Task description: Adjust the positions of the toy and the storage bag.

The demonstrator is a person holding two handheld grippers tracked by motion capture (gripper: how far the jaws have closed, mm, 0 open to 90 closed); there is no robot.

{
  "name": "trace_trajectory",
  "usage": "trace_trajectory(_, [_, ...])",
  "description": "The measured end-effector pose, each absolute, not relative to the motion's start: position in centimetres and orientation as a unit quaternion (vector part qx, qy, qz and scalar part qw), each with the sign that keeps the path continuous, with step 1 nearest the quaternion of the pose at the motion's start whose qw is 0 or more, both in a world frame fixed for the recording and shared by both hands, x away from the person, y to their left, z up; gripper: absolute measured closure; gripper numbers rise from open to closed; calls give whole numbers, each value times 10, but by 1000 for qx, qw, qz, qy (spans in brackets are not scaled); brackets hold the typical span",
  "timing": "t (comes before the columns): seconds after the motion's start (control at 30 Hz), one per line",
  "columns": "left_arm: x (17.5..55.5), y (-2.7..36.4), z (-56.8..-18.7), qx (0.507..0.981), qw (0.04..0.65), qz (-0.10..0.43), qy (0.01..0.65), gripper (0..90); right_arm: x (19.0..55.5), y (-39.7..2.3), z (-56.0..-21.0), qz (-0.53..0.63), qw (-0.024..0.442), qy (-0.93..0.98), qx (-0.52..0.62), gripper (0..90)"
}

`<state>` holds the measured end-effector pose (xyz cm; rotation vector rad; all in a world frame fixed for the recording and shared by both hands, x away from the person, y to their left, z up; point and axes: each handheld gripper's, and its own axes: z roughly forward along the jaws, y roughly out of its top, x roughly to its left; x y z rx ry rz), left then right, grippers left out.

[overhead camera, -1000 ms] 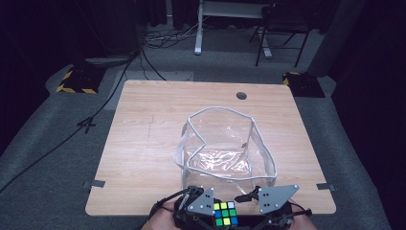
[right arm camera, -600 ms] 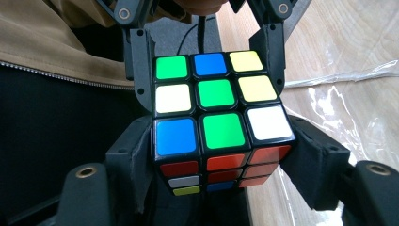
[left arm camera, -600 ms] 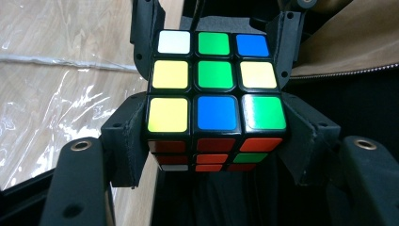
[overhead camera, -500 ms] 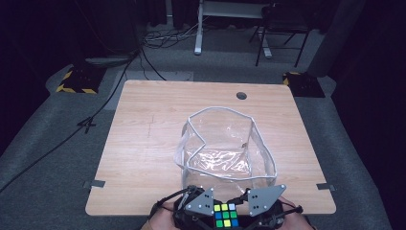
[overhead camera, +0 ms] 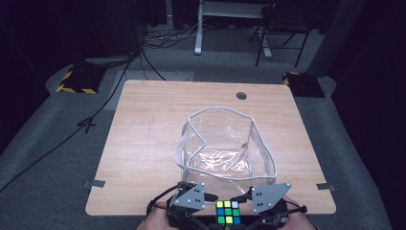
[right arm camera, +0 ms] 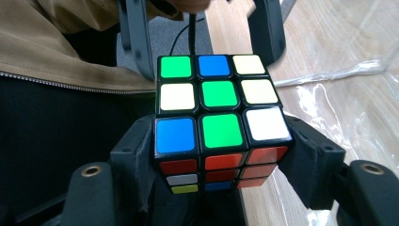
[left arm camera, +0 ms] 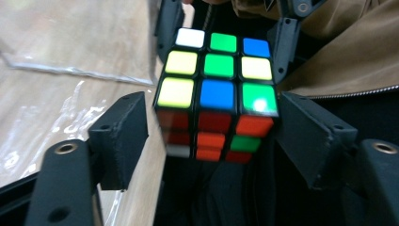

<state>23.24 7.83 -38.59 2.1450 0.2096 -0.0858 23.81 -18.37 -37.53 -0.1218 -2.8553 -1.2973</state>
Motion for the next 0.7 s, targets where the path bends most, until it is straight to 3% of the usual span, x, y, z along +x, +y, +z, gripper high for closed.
trace_trajectory(0.4, [226,164,-384,845,498,25,191,249,234,-204,-342,-428,-23,-901,-65,336])
trace_trajectory(0.7, [253,206,-408,825,478,85,288,253,243,-212,-299,-444,-56,-890,-85,336])
